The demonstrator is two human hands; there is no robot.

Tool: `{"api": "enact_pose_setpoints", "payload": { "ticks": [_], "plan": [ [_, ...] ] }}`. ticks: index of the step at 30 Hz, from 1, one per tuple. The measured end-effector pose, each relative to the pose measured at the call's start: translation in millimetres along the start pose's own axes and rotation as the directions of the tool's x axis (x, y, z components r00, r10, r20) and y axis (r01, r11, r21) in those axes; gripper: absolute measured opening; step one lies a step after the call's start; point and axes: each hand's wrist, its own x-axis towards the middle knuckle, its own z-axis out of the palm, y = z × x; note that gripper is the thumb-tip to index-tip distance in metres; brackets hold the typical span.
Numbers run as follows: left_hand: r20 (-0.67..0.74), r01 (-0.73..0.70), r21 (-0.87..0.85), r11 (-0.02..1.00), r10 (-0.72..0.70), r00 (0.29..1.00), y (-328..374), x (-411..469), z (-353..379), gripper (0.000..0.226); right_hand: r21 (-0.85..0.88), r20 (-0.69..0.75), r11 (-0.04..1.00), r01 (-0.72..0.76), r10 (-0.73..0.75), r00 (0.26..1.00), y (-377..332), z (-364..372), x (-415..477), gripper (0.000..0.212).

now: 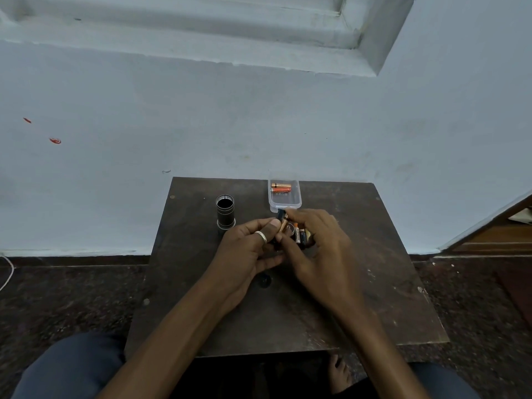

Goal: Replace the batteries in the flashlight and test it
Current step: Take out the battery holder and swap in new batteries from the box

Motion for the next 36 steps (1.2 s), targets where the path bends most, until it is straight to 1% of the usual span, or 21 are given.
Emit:
{"api": "enact_pose_setpoints", "payload": {
  "ticks": [3,5,8,11,16,19,22,24,26,30,32,33,36],
  "plan": [
    [0.011,-0.003,-0.008,1.000,0.004,1.000,0.3,-0.4,-1.3,0.019,-0.038,0.091,0.999,0.020,-0.017,0.996,6.0,-0.5,-4.3,0.051],
    [0.014,-0.005,-0.002,1.000,0.005,1.000,-0.6,-0.1,-1.7,0.019,-0.057,0.132,0.998,0.035,-0.027,0.991,9.7,-0.5,-5.7,0.057],
    [0.025,-0.013,-0.003,1.000,0.013,1.000,-2.0,0.3,-1.0,0.020,-0.101,0.156,0.993,0.067,-0.051,0.986,11.9,-0.1,-7.0,0.054],
    [0.039,-0.020,-0.001,1.000,0.020,0.999,-1.6,0.5,-1.0,0.020,-0.095,0.173,0.993,0.070,-0.052,0.984,11.4,-0.8,-6.2,0.052],
    [0.059,0.014,0.002,1.000,-0.014,0.998,-0.5,0.4,2.3,0.020,0.034,0.121,0.999,-0.024,0.020,0.993,9.8,-4.0,-3.1,0.058],
    [0.078,0.015,0.039,0.999,-0.018,0.997,-2.6,-1.0,4.8,0.017,0.021,0.144,0.999,-0.042,0.039,0.989,8.7,-7.5,-2.3,0.059],
    [0.033,-0.004,0.068,0.998,0.001,0.999,-5.5,-1.1,3.8,0.017,0.014,0.178,0.996,-0.089,0.085,0.980,9.4,-7.0,-3.8,0.068],
    [0.019,-0.007,0.054,0.999,0.006,1.000,-5.9,-0.2,2.8,0.020,0.026,0.197,0.993,-0.118,0.111,0.974,10.3,-5.9,-4.2,0.074],
    [0.020,0.000,0.032,0.999,0.000,1.000,-6.3,0.2,2.0,0.022,0.038,0.200,0.989,-0.144,0.133,0.971,11.7,-5.2,-3.6,0.076],
    [0.017,0.016,0.007,1.000,-0.016,1.000,-8.0,1.6,3.0,0.023,0.030,0.233,0.984,-0.173,0.161,0.959,10.8,-5.4,-1.2,0.071],
    [0.009,0.016,-0.027,1.000,-0.016,1.000,-7.1,2.5,3.1,0.022,0.015,0.245,0.984,-0.176,0.167,0.955,11.0,-7.8,2.2,0.063],
    [0.006,0.014,-0.046,0.999,-0.014,1.000,-6.0,2.7,2.9,0.022,-0.001,0.226,0.987,-0.158,0.154,0.962,12.3,-9.3,5.4,0.055],
    [-0.002,0.022,-0.081,0.996,-0.022,1.000,-3.2,3.1,1.2,0.023,-0.104,0.098,0.990,-0.100,0.110,0.989,19.8,-9.8,22.2,0.030]
  ]
}}
